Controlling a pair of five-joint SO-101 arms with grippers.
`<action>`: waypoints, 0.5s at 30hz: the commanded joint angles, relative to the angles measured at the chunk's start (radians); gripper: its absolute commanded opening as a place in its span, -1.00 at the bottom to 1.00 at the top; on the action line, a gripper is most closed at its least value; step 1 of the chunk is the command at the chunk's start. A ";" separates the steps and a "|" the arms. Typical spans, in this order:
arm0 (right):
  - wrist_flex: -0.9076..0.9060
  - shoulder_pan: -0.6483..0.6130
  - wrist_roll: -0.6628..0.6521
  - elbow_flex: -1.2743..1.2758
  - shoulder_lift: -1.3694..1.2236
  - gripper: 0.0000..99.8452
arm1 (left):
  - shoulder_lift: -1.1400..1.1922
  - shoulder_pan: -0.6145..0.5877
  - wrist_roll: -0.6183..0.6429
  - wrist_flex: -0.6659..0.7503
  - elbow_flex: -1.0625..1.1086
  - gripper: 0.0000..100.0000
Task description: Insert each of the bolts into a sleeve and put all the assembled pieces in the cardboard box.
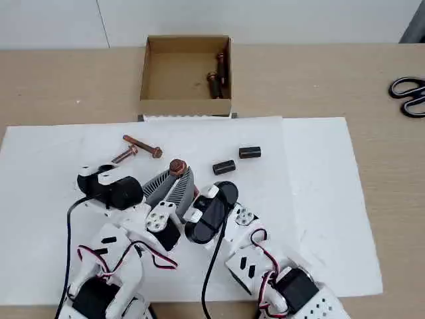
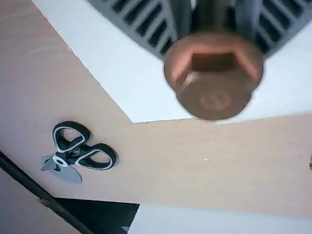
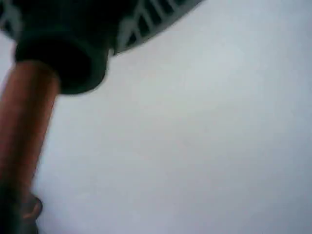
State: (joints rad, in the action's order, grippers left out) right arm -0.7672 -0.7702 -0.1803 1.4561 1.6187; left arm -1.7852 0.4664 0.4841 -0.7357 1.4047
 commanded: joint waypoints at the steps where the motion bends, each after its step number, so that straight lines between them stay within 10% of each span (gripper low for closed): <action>1: 0.027 0.013 -0.012 -0.006 0.018 -1.00 | -0.009 0.006 -0.006 -0.009 -0.019 -0.99; 15: 0.028 0.022 -0.009 -0.009 0.018 -1.00 | -0.009 0.006 -0.003 -0.087 -0.073 -0.99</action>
State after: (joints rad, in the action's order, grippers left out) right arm -0.7672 -0.7227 -0.1834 1.4561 1.6187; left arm -1.7852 0.4664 0.4826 -0.8339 1.3617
